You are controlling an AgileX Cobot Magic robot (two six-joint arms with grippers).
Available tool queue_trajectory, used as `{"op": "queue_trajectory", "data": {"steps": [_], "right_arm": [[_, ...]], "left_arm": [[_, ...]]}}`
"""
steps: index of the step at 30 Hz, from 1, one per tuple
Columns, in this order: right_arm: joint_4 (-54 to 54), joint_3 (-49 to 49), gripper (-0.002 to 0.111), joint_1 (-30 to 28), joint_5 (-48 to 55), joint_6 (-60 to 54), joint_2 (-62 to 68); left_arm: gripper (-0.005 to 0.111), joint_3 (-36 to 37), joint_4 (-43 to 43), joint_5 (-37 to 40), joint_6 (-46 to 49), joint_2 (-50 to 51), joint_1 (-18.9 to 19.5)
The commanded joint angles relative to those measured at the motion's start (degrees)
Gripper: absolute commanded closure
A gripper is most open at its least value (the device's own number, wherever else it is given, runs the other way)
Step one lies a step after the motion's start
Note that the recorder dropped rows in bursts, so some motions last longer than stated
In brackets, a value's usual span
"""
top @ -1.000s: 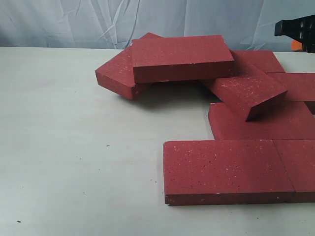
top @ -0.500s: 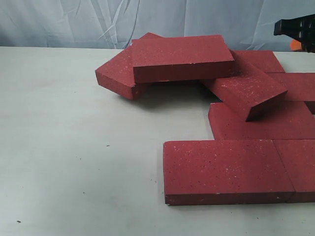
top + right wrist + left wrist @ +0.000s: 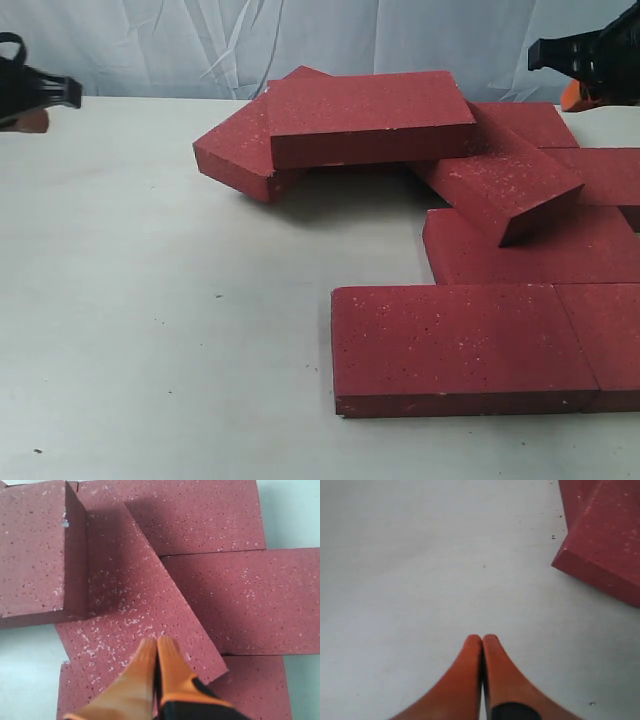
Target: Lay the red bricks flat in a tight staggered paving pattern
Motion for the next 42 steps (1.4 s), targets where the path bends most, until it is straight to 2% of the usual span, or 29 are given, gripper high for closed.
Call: {"op": "queue_trajectory", "data": {"steps": [1, 5, 13, 18, 23, 29, 42], "right_arm": [[0.0, -2.5, 0.109, 0.1, 0.5, -0.6, 2.6], [0.0, -5.2, 0.109, 0.1, 0.6, -0.9, 4.7], [0.6, -14.3, 0.109, 0.1, 4.5, -2.1, 11.1], [1.3, -18.9, 0.109, 0.2, 6.4, -2.1, 15.2], [6.7, -21.9, 0.109, 1.4, 6.3, -6.7, 19.2], [7.1, -23.7, 0.109, 3.6, 5.4, -7.1, 22.4], [11.9, -24.1, 0.109, 6.5, 5.7, -8.8, 24.8]], "left_arm": [[0.107, -7.2, -0.9, 1.4, 0.2, 8.3, -4.4], [0.107, -13.9, -0.9, 2.8, 0.2, 15.0, -6.8], [0.107, -27.6, -5.2, 9.7, 0.2, 27.1, -9.1], [0.107, -34.1, -9.2, 10.3, 0.8, 32.9, -10.5], [0.107, -39.9, -10.5, 10.9, 1.5, 38.5, -12.6], [0.107, -43.8, -14.9, 11.3, 1.5, 42.5, -12.8], [0.107, -44.0, -17.2, 11.0, 4.7, 43.2, -12.6]]}}
